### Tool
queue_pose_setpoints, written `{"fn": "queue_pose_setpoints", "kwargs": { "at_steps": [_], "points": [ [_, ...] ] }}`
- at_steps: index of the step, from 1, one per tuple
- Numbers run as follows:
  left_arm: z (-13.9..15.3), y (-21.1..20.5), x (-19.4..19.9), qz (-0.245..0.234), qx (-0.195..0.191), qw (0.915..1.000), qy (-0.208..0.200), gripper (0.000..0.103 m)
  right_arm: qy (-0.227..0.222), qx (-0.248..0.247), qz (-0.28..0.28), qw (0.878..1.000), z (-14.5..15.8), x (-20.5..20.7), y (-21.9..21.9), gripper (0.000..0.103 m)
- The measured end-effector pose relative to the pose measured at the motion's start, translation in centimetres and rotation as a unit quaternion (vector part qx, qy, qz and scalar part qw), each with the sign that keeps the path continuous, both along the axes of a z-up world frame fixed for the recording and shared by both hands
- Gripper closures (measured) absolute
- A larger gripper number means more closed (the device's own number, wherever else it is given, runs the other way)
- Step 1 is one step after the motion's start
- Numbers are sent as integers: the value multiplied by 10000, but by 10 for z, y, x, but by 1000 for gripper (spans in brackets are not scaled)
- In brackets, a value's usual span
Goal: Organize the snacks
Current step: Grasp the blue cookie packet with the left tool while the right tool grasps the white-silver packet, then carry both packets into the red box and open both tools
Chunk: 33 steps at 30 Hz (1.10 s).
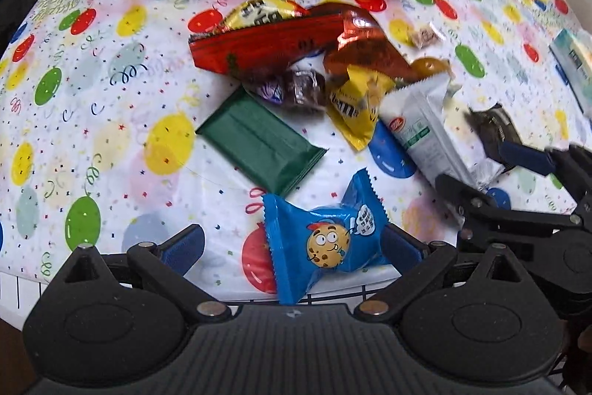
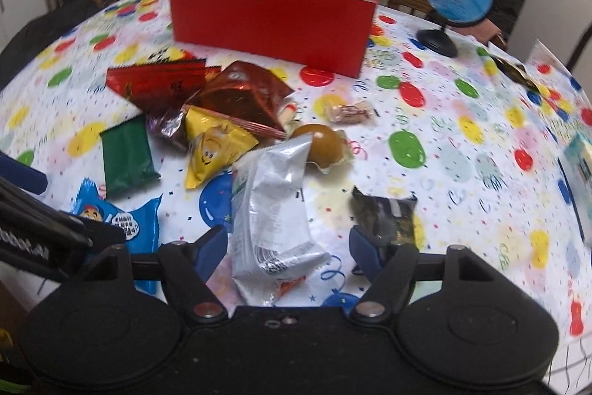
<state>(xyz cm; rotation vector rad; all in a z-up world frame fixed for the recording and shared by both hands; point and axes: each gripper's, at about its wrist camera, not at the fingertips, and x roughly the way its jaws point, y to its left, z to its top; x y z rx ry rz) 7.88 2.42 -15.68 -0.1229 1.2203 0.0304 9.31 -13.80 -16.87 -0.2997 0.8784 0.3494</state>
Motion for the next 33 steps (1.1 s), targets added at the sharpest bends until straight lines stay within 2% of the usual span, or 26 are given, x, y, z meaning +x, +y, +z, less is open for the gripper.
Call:
{"fn": "queue_pose_setpoints", "kwargs": {
  "at_steps": [2,6,12,14,17,20,25,31,32,33],
  "points": [
    [-3,0,2,18,-25,10000,34,6,-1,-112,101,9999,-3,2,4,42],
    [-6,0,4,25,-63,10000,69,11,17,-157,211,9997,-6,8,8,48],
    [-5,-2,5,-36,-195,9998,39,25,-32,-162,329,9993,-7,8,12,56],
    [-3,-3,4,-87,-261,9996,-8,39,-43,-123,333,9994,-6,8,12,59],
    [1,-6,2,-132,-304,9994,-88,51,-39,-39,347,9994,-5,6,11,62],
    [4,-6,1,-129,-357,9992,-150,57,-26,71,298,9995,-3,4,10,64],
    [10,-5,-3,-106,-371,9989,-280,62,-73,218,183,9996,1,0,5,66],
    [26,-2,-9,-22,-278,9981,-556,63,-117,427,22,9990,12,-6,0,67],
    [29,-1,-10,-1,-245,9978,-609,63,-145,459,23,9988,16,-8,-1,69],
    [33,0,-11,23,-228,9975,-665,63,-172,526,48,9985,19,-9,-2,86]
  ]
}}
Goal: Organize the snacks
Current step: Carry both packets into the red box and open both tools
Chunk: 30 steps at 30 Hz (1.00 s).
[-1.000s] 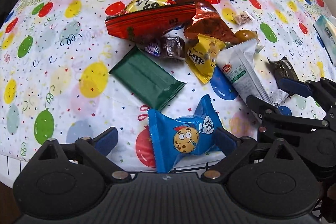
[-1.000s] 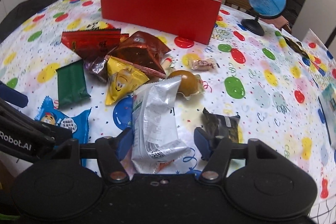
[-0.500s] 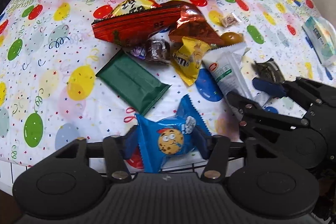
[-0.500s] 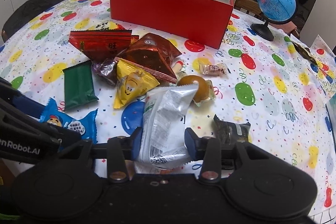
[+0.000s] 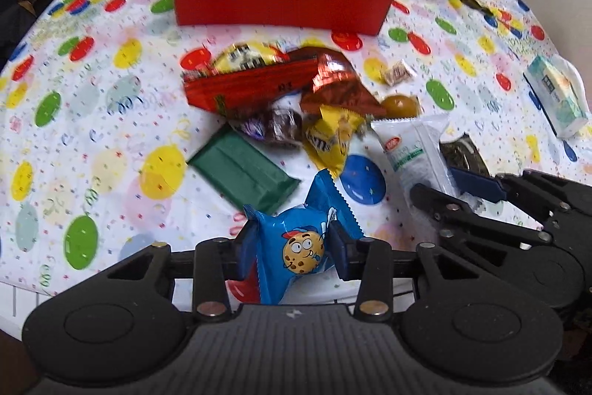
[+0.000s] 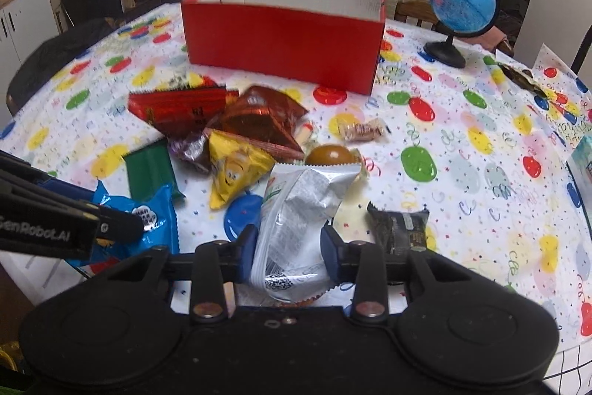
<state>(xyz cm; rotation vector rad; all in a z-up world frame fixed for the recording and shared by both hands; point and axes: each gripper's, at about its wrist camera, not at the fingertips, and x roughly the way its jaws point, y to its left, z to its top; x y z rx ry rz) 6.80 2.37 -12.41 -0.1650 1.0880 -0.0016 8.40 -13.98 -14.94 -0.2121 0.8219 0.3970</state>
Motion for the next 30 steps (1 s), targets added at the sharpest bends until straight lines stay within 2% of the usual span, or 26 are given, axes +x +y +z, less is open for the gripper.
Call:
{"fn": "queue_pose_setpoints", "kwargs": {
  "at_steps": [1,2,9,16,24,30],
  "points": [
    [4,1,-1,20,-6,10000,-57,63,33,34,-17,10000,4,0,0,94],
    [7,2,-1,44,-4,9999,-114,63,31,50,-71,10000,7,0,0,95],
    [30,5,-1,172,75,9989,-423,63,-182,213,-91,9996,25,-1,-5,96],
    [55,11,3,351,49,9967,-724,63,-521,476,-55,9975,58,-1,-8,96],
    [85,18,20,441,110,9933,-1066,63,-818,705,-25,9941,93,12,-5,96],
    [108,26,47,384,157,9906,-1300,63,-966,846,-103,9917,115,34,1,96]
  ]
}}
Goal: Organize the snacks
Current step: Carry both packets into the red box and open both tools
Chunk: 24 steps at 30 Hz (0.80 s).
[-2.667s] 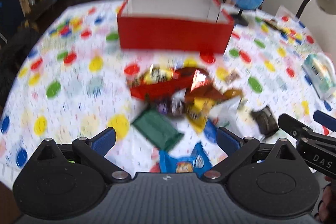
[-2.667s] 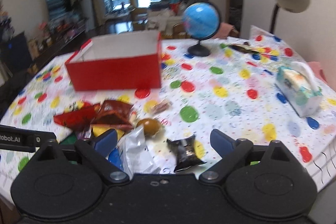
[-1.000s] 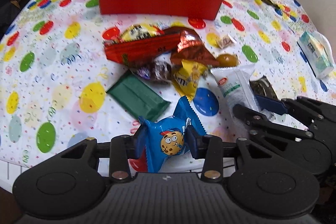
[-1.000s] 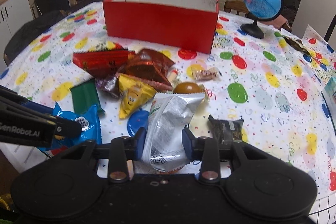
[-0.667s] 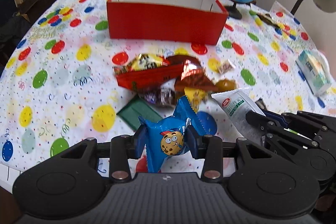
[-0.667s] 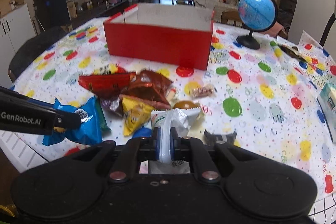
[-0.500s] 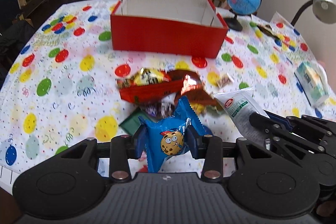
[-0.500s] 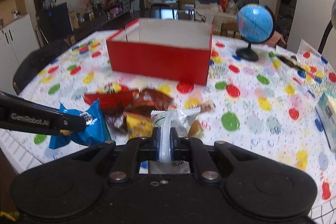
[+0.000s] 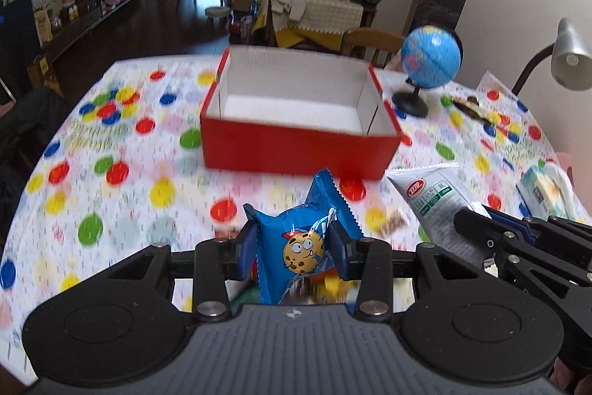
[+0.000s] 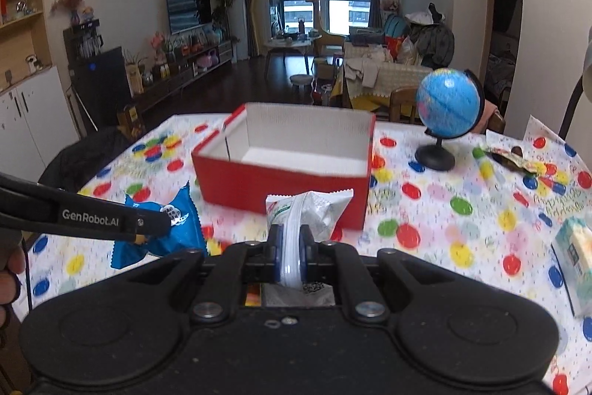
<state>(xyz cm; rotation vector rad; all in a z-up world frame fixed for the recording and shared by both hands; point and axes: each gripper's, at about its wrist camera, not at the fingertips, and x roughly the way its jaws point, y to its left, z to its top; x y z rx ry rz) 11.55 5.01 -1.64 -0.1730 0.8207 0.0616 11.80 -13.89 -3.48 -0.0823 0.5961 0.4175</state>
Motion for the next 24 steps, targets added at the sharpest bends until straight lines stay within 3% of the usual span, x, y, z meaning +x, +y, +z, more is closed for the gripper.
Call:
{"fn": "queue_pose_setpoints", "kwargs": {
  "at_steps": [12,24],
  "points": [
    [20,31,79,-202,170,9995,-192,62,-131,-21,-168,9998,17,70,31,96],
    [6,67,171,-284,319,9991,0,62,25,-113,-321,9994,5,147,66,96]
  ]
}}
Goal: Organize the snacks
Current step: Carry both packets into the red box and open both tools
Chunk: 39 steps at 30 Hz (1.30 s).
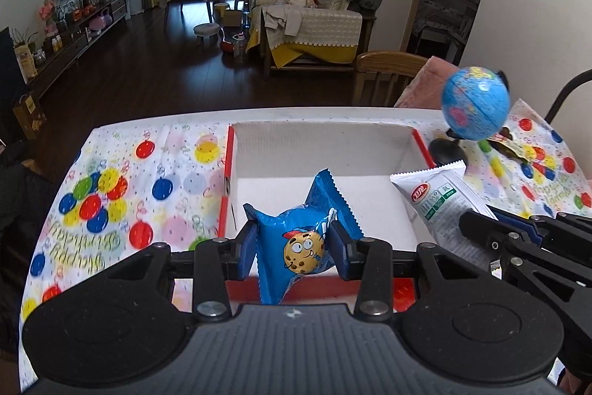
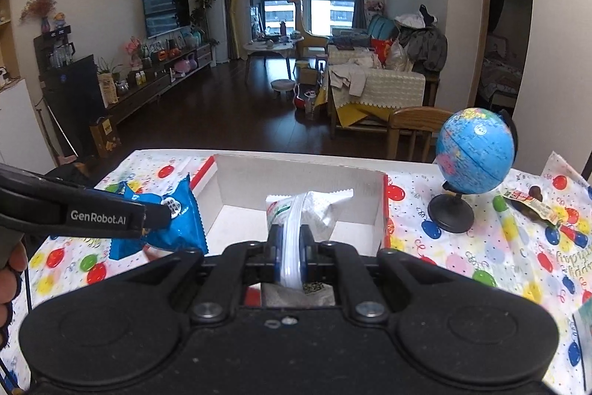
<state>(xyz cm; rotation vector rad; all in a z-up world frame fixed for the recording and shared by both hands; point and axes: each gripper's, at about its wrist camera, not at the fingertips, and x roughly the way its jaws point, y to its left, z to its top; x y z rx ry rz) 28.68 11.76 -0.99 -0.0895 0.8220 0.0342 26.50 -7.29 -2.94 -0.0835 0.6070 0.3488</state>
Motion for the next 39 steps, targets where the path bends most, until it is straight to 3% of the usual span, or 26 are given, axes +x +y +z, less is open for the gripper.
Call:
{"fn": "queue_pose_setpoints", "kwargs": {
  "at_steps": [12,27,30,35,39],
  "points": [
    [-40,11,68,-104,283,9989,366,62,393,-138,-261,9988,-37,55,19,96],
    [-93,10,101,-243,483,9943,916,61,913,-250,-397,9947,-76,83,29,95],
    [-98,11,104,-212,419,9938,1009,60,944,-241,-428,9943,-78,82,30,91],
    [-97,10,102,-260,326,9945,958,45,1034,-165,-458,9934,-80,84,28,85],
    [-93,7,98,-255,367,9945,942,43,1034,-121,-476,9934,-77,82,25,83]
  ]
}}
